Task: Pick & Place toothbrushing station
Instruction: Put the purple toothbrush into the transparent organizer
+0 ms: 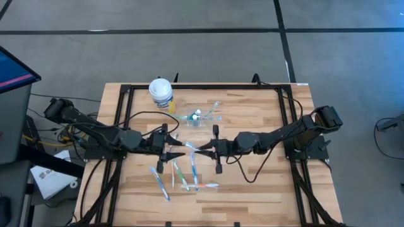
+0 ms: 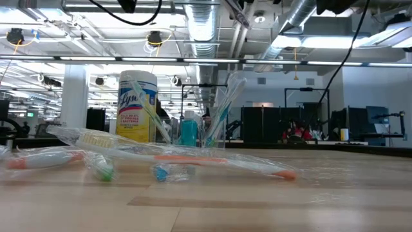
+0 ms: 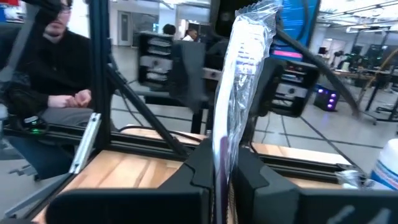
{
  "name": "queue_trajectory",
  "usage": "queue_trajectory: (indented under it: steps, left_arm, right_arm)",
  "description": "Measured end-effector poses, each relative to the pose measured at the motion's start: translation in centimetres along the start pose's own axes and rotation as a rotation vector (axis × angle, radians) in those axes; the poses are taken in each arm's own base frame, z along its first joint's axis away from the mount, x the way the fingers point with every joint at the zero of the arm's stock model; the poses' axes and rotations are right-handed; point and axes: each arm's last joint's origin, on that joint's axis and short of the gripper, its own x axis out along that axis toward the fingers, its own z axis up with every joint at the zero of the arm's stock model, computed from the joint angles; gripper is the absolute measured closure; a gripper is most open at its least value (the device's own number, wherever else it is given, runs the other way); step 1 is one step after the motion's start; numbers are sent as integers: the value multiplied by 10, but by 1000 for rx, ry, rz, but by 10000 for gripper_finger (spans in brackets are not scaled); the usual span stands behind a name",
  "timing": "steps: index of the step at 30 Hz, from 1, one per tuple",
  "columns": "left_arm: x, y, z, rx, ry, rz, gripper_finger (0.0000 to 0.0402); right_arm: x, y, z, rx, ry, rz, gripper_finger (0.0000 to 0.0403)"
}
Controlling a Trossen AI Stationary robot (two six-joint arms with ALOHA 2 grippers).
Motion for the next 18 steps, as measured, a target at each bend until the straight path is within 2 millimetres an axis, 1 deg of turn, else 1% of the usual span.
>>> queue_trajectory:
  steps: [8, 18]
  left_arm:
    - [12, -5, 0, 95, -85, -1, 243]
    - [24, -8, -3, 132, -152, 8, 243]
  right_arm:
    - [0, 0, 1, -8, -11, -2, 388]
    - [0, 0, 1, -16, -14, -3, 388]
